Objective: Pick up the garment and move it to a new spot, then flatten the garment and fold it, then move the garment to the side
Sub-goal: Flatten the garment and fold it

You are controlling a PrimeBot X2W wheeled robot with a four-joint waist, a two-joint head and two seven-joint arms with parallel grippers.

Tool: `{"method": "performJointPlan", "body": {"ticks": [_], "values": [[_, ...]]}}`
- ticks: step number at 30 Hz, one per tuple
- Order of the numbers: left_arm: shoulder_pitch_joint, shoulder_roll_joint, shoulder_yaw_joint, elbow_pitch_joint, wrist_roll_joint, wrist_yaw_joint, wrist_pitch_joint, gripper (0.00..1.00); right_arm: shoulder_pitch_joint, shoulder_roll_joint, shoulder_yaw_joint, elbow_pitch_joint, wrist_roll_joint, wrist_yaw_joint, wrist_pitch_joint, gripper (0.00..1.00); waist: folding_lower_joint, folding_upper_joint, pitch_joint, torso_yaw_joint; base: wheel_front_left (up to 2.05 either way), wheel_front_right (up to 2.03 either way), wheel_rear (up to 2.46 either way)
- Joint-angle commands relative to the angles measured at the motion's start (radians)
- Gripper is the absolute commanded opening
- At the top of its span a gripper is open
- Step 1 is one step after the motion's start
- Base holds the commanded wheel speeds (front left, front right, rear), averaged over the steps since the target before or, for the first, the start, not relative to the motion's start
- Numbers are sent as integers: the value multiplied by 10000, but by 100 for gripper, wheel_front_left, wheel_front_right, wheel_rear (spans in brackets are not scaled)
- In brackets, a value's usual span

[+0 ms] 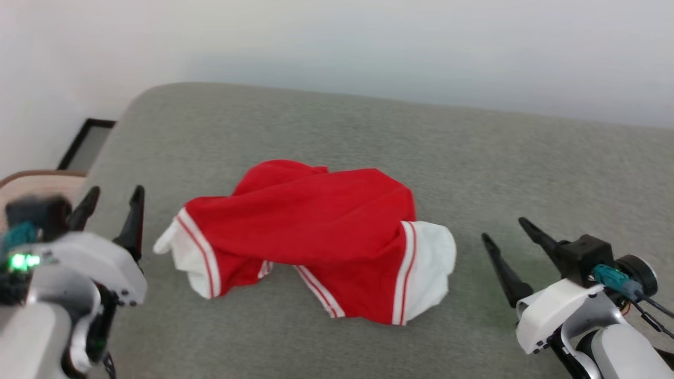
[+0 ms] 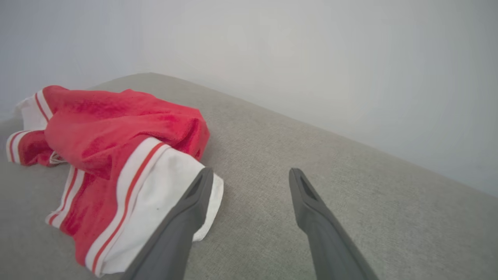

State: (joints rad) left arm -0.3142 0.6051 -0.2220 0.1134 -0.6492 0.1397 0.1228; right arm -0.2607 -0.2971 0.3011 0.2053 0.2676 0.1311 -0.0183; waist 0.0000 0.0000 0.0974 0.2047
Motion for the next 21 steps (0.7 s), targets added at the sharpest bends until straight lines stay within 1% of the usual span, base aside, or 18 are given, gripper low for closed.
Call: {"method": "performJointPlan", "body": {"ticks": [1,2,7,10,12,14,18,21], "values": [[377,-184,111,-198,209,163,-650,100,-110,-113,262,-25,292,-7,277,100,0,0,-237,488,0,0,0],[377,-184,111,-198,209,163,-650,100,-110,-113,262,-25,292,-7,277,100,0,0,-237,488,0,0,0],[1200,-887,393,-456,432,603,-2562,100,-276,-478,764,2,1025,-7,1287,100,0,0,-179,929,0,0,0],[1517,-1339,472,-533,494,708,-3381,100,-395,-650,872,84,1313,-8,2008,100,0,0,-75,1203,0,0,0],[1726,-1708,602,-564,444,788,-3656,100,-432,-707,912,123,1504,-7,2468,100,0,0,20,1373,0,0,0],[1867,-2049,666,-615,536,758,-3788,100,-475,-769,859,236,1699,-7,2939,100,0,0,125,1559,0,0,0],[2040,-2646,658,-564,793,521,-3877,100,-589,-905,771,501,1658,-7,3783,100,0,0,318,1910,0,0,0],[2071,-3148,1028,-841,1253,419,-3865,100,-596,-740,708,698,1661,-7,4238,100,0,0,459,2105,0,0,0]]}}
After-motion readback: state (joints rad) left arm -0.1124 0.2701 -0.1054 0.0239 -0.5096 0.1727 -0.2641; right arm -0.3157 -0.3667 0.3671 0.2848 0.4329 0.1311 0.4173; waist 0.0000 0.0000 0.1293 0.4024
